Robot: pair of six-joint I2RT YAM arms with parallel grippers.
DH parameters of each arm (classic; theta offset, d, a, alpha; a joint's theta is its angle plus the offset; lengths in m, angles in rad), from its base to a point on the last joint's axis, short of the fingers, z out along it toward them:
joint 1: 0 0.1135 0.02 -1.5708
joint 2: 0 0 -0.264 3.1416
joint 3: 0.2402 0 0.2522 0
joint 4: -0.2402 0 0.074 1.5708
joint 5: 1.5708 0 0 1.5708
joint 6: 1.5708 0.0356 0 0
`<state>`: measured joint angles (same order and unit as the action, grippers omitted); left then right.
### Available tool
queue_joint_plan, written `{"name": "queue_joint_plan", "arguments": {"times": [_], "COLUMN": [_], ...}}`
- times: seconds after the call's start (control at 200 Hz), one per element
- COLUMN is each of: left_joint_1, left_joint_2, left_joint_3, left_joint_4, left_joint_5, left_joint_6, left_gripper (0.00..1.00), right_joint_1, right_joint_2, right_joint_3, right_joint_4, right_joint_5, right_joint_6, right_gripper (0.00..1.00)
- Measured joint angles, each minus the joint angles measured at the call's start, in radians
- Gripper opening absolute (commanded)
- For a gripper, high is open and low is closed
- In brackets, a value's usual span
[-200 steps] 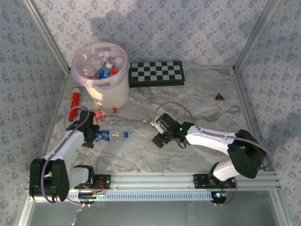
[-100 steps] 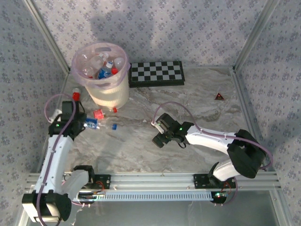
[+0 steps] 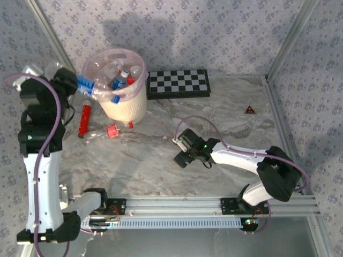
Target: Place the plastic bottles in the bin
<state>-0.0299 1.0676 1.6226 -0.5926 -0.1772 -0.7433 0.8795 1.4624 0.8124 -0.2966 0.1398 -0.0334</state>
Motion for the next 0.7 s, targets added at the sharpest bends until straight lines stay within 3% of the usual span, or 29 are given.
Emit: {"name": "queue_joint_plan", "arguments": {"times": [0.285,0.52,0.7], "left_joint_1": [-0.088,-0.134,-0.17], "left_joint_2": [0.308,0.614,0.742], "left_joint_3": [0.147,0.386,0.489], "left_joint_4": [0.385,0.435,0.437], "left_joint_5": [0.13,0.164,0.124], "left_joint_6": [0.264,0.476,0.597], "left_gripper": [0.0,0.0,0.0], "right_joint_1": [0.026,0.035,0.035], "right_joint_2": [-0.006,-0.069,-0.144], "right_joint_3": [0.013,0.005,-0.005], "right_joint_4": [-0.023,-0.042,-0.059], "right_joint_5": [0.028,0.051,0.067], "right_joint_6": [0.0,0.005,0.019], "right_gripper": [0.98,0.98,0.98]}}
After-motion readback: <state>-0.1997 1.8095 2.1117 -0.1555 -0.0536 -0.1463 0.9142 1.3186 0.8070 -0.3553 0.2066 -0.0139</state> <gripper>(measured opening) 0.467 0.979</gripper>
